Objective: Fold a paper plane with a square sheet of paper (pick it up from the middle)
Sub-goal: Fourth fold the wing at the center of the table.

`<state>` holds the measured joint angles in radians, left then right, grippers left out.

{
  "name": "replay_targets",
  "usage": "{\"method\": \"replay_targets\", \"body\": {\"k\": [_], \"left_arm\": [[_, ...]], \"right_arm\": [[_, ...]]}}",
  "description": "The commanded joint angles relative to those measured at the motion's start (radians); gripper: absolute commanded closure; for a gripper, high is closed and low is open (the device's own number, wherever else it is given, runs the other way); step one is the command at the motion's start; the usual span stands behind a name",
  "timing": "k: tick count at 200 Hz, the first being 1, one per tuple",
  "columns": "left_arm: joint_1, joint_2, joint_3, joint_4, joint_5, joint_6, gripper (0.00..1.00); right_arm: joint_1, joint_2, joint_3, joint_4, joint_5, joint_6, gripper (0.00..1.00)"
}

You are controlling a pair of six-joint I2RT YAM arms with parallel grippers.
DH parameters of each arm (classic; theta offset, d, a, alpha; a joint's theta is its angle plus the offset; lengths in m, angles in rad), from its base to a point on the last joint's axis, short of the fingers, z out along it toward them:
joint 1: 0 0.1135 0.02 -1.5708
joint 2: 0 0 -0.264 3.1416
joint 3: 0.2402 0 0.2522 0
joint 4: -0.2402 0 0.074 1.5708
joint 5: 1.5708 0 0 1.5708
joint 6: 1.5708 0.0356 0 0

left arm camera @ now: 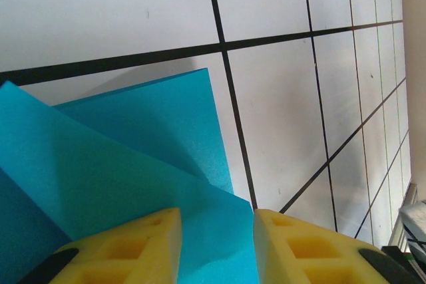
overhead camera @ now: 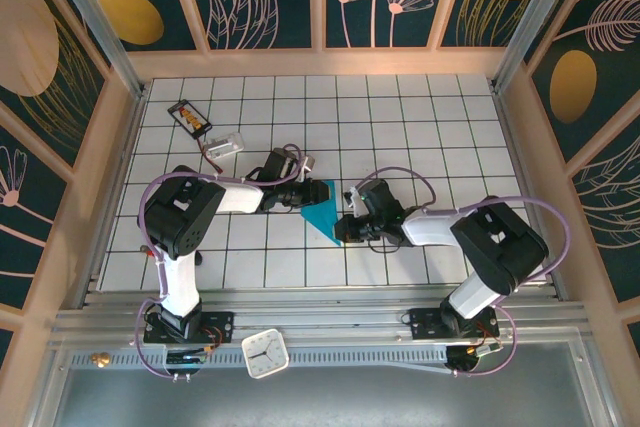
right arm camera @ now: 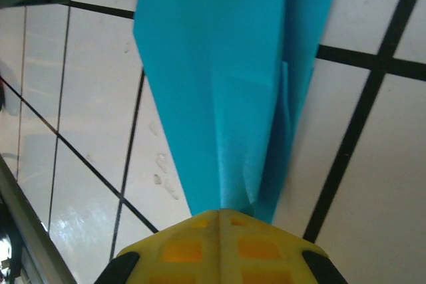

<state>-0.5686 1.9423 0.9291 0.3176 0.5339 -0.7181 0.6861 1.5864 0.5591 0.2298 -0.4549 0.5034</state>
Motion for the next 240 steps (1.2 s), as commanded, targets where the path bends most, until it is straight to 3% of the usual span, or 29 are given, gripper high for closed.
{"method": "replay_targets", "body": {"k": [1,96,153,193,223,240], "left_arm": [[0.009,0.058,-0.018,-0.103,-0.089,0.024,0.65],[0.009,-0.06,0.092,-0.095,-0.074,-0.025,0.54],[0.0,-0.223,-0.086,-0.006,-0.022,-0.127,0.53],[-0.067,-0.291,-0.174,0.023,0.015,-0.175,0.66],[-0.1,-0.234,-0.171,0.057,0.06,-0.215,0.88],[-0.11,-0.181,-0.166,0.077,0.068,-0.231,0.96]], "right_arm": [[-0.01,0.017,-0.037,0.022,-0.011,-0.02,1.0],[-0.01,0.012,-0.131,0.02,0.043,0.018,1.0],[-0.01,0.027,-0.124,0.009,0.058,0.038,1.0],[-0.01,0.038,-0.102,-0.026,0.081,0.05,1.0],[-0.01,0.042,-0.095,-0.04,0.094,0.054,1.0],[-0.008,0.043,-0.093,-0.042,0.097,0.054,1.0]]}}
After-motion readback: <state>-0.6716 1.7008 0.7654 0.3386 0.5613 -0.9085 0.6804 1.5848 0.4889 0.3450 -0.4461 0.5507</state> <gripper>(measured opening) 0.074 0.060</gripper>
